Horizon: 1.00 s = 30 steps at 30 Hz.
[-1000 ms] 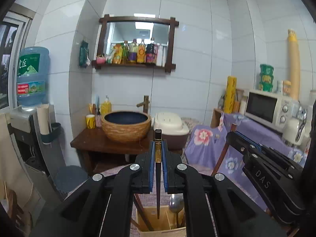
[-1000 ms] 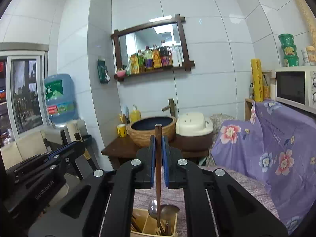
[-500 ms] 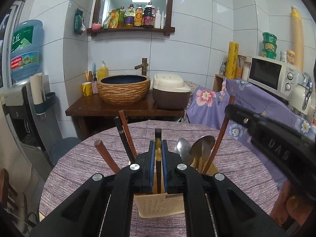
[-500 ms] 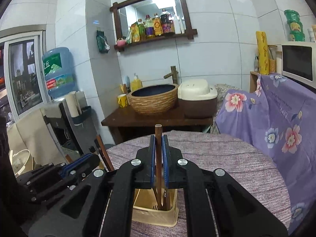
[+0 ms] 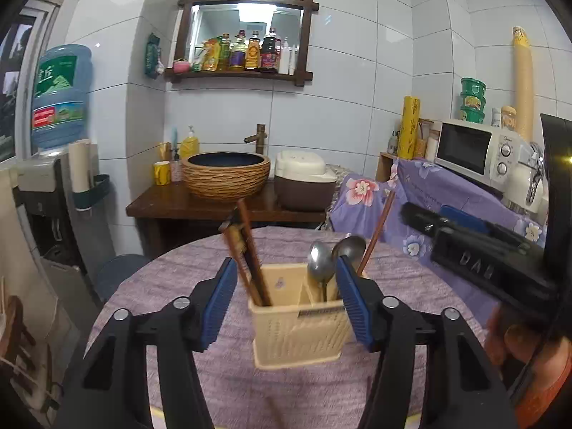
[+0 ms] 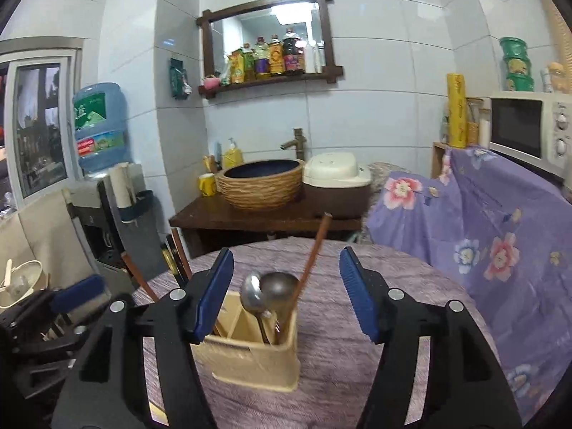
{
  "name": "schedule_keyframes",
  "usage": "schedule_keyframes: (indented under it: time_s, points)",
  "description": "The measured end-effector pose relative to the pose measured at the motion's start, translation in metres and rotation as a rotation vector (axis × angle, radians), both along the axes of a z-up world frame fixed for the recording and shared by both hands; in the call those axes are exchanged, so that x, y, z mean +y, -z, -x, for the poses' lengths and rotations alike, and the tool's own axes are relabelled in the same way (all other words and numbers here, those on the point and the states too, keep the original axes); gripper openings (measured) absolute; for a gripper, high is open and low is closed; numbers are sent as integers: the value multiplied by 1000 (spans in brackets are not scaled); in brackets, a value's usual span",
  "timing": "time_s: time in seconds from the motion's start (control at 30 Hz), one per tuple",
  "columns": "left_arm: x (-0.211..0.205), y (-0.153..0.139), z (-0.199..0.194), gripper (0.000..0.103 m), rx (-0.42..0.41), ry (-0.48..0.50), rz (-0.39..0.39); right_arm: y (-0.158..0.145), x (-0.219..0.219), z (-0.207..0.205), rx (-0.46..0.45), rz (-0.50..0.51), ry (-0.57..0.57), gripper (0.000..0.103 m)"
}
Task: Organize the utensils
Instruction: 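Open both tools to drop the chopsticks into the holder, then move both tools down to the remaining brown chopsticks on the table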
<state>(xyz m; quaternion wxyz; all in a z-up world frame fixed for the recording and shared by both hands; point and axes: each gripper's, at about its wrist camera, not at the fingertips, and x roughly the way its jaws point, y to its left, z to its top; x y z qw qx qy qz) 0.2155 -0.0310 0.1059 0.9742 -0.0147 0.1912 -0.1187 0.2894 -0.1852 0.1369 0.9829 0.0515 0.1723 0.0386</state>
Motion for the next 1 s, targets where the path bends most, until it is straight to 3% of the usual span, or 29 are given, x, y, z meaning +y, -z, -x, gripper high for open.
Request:
schedule_keyframes:
  time_s: [0.13, 0.33, 0.53, 0.8, 1.0]
  points:
    - [13, 34, 21, 63, 59, -60, -61, 29, 3, 32, 112, 99, 70, 82]
    - [39, 93, 48, 65, 185, -168, -105, 119, 30, 65, 424, 213, 59, 86]
    - [44, 122, 68, 70, 233, -181, -142, 180, 66, 90, 609, 246, 19, 86]
    - [45, 131, 77, 71, 247, -169, -122, 207, 84, 97, 734, 268, -7, 86]
    - [40, 133, 77, 71, 254, -156, -128, 205, 83, 102, 747, 302, -20, 86]
